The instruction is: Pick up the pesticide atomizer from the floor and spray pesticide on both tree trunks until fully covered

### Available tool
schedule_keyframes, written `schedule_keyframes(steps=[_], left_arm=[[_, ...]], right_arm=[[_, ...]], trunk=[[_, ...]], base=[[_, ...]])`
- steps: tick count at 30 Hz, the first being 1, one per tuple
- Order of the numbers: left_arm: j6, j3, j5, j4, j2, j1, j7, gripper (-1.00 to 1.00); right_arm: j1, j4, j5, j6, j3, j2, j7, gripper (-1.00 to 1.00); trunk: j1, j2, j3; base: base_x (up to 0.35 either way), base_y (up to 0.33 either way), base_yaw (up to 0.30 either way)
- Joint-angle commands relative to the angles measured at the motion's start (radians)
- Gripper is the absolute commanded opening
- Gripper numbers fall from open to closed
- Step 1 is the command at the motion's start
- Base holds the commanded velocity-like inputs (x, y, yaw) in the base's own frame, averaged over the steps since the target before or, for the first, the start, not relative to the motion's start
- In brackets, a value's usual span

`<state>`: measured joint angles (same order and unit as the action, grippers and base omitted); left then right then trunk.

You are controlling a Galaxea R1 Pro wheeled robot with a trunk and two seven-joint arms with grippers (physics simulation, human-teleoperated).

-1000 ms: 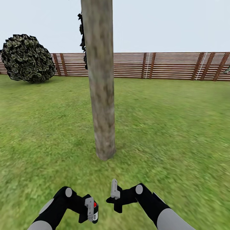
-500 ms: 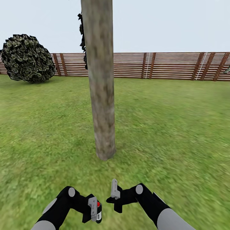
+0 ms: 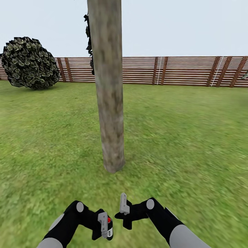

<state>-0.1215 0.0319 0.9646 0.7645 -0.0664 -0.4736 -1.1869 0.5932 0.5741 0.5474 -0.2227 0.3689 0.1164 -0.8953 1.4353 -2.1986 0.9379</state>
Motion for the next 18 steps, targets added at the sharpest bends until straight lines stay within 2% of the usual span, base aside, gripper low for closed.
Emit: schedule_keyframes(steps=[1,18], left_arm=[[-0.010,0.003,0.008,0.001,-0.004,0.000,-0.002,-1.00],[-0.010,0.005,0.006,0.001,-0.015,0.000,0.001,-1.00]], right_arm=[[0.000,0.001,0.009,-0.006,-0.001,0.000,-0.001,-1.00],[0.000,0.016,0.009,-0.006,-0.001,0.000,-0.001,-1.00]], trunk=[[0.000,0.000,0.001],[0.000,0.000,0.001]], base=[[0.000,0.000,0.000],[0.000,0.000,0.000]])
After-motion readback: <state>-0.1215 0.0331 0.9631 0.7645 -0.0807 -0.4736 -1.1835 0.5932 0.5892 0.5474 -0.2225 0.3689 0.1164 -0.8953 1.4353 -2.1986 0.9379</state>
